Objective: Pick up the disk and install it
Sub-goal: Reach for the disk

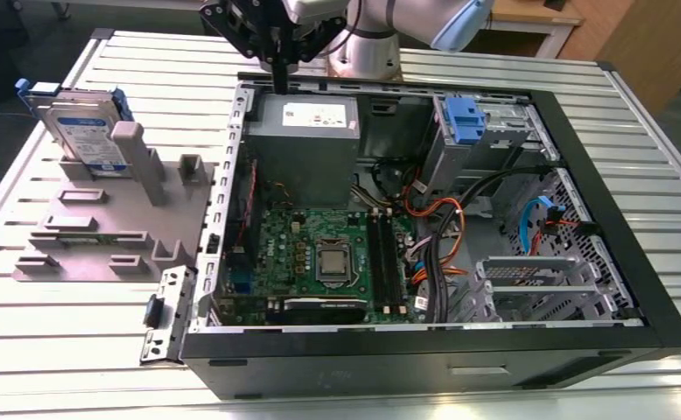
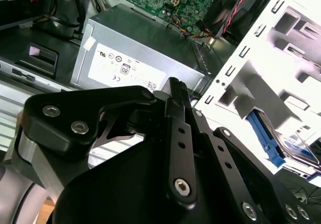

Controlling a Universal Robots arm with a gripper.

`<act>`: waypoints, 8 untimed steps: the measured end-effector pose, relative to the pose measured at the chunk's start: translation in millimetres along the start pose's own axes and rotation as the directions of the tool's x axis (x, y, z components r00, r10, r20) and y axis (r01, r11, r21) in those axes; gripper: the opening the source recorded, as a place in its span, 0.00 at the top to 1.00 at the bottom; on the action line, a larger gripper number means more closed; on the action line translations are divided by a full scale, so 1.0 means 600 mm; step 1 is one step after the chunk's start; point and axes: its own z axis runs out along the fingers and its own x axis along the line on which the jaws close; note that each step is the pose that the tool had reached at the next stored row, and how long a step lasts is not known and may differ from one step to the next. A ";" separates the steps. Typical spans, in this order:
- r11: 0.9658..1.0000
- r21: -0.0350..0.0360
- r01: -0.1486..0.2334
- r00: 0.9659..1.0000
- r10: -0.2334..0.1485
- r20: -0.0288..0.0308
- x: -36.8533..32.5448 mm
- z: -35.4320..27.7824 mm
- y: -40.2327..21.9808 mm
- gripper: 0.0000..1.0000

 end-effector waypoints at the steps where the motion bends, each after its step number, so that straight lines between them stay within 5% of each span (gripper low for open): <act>1: 1.000 0.000 0.000 1.000 0.000 0.000 0.000 0.000 0.000 0.89; 8: 1.000 0.000 0.000 1.000 0.000 0.000 0.004 0.000 0.000 0.89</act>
